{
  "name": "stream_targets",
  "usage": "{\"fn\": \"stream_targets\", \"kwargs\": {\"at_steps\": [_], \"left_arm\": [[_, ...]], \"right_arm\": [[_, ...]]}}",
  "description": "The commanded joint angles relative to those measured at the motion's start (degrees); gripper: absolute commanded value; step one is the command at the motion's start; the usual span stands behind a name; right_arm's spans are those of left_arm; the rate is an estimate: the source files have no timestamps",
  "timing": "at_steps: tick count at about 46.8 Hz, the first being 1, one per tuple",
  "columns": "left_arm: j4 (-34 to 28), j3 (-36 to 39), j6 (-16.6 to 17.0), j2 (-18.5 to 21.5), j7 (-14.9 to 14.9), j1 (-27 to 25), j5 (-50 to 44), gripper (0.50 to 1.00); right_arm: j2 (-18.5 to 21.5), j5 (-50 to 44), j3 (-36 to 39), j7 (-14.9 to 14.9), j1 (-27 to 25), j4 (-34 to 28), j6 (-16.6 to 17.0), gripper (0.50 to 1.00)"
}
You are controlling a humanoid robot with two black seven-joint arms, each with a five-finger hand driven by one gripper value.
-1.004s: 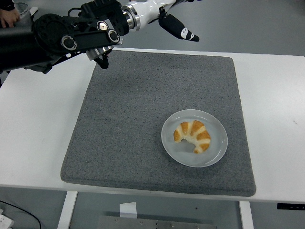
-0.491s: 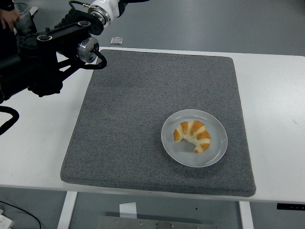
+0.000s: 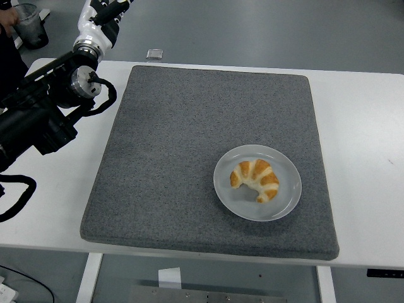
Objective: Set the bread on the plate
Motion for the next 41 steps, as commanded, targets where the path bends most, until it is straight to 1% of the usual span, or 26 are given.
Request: {"fn": "stream_targets", "kwargs": {"at_steps": [1,13,19,22,26,31,36,41], "left_arm": [[1.9,-1.4,-1.4,-1.6,-0.1,1.1,-0.3,1.0],[10.3,-1.9,-5.0,-8.5,-0.2,1.8,-0.1,1.0],[13.2,-1.9,-6.0,-11.3,-0.9,1.8,0.2,1.0],[13.3,-1.9,-6.1,-11.6,-1.5,1.7,0.3,1.0],[13.4,-2.0,-7.1,-11.6,-3.7,1.7,0.2,1.0],[13.5,-2.1,-7.9,-11.5,-4.4,1.9,-0.1,1.0],[13.5,-2.2,-7.9,-11.4,-4.6,2.1,-0.1,1.0],[13.5,-3.1,-8.0,-11.3,-5.6,2.9,-0.1,1.0]], "right_arm": [[0.0,-0.1,0.0,0.0,0.0,0.0,0.0,0.932],[0.0,0.0,0.0,0.0,0.0,0.1,0.0,0.932],[0.0,0.0,0.0,0.0,0.0,0.1,-0.1,0.932],[0.0,0.0,0.0,0.0,0.0,0.1,-0.1,0.932],[0.0,0.0,0.0,0.0,0.0,0.0,0.0,0.932],[0.0,0.2,0.1,0.0,0.0,0.1,-0.1,0.932],[0.0,0.3,0.2,0.0,0.0,0.0,-0.1,0.932],[0.0,0.5,0.2,0.0,0.0,0.0,-0.2,0.932]]}}
